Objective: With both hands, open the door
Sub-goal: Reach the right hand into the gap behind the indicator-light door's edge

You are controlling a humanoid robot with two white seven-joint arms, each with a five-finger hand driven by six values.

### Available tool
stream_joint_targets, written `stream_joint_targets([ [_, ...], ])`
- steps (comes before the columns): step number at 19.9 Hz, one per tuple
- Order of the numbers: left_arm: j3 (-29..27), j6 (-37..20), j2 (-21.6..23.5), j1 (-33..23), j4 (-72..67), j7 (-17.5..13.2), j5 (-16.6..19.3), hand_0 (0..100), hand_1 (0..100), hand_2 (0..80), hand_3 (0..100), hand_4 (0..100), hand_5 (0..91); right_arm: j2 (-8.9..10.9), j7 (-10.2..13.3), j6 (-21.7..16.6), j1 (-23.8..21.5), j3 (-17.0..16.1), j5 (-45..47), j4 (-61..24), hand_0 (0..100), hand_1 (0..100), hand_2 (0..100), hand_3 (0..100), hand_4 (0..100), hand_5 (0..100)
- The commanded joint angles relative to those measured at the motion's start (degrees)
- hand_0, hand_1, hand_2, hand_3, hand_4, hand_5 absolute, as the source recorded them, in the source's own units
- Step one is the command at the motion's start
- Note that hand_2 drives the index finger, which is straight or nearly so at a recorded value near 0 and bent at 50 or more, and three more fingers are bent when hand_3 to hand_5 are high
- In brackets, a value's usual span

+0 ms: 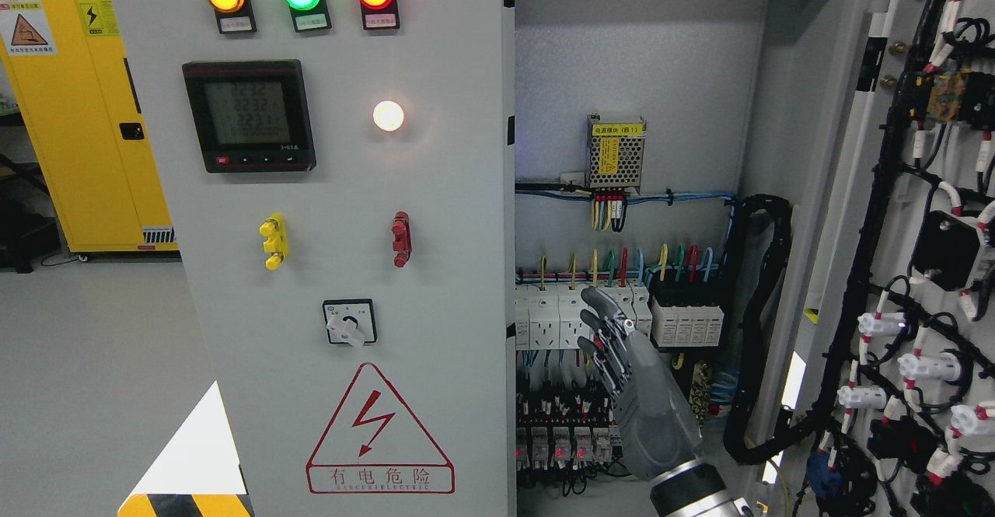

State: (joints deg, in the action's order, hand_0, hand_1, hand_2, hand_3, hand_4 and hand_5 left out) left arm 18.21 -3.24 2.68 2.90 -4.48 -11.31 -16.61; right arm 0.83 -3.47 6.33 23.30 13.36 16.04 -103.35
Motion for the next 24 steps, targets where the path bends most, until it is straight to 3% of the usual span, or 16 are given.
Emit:
stream_joint_targets([
  [1,-0.10,-0.01,-0.04,0.00,0.00,-0.03,0.00,0,0,0.0,0,0,0.0,-1.09,0.04,0.44,6.57,-0.18,-0.04,10.35,22,1,0,0,0,0],
  [9,-0.10,-0.01,-0.13,0.00,0.09,-0.03,0.00,0,0,0.0,0,0,0.0,-1.00,-0.75,2.11,13.78,-0.27,0.22,17.30,22,1,0,0,0,0],
  [12,-0.10,-0.01,-0.13,0.00,0.09,-0.03,0.00,0,0,0.0,0,0,0.0,-1.00,-3.82,2.37,14.84,-0.44,0.57,18.09,22,1,0,0,0,0],
  [16,-0.10,-0.01,-0.13,0.00,0.09,-0.03,0.00,0,0,0.0,0,0,0.0,-1.00,-5.66,2.90,15.81,-2.82,1.19,20.29,22,1,0,0,0,0],
  [19,-0.10,-0.01,-0.13,0.00,0.09,-0.03,0.00,0,0,0.0,0,0,0.0,-1.09,-9.35,5.53,17.03,-3.78,1.28,21.43,22,1,0,0,0,0],
  [24,-0.10,-0.10,-0.22,0.00,0.18,-0.03,0.00,0,0,0.0,0,0,0.0,-1.18,-10.06,7.73,18.27,-4.40,1.80,21.88,22,1,0,0,0,0],
])
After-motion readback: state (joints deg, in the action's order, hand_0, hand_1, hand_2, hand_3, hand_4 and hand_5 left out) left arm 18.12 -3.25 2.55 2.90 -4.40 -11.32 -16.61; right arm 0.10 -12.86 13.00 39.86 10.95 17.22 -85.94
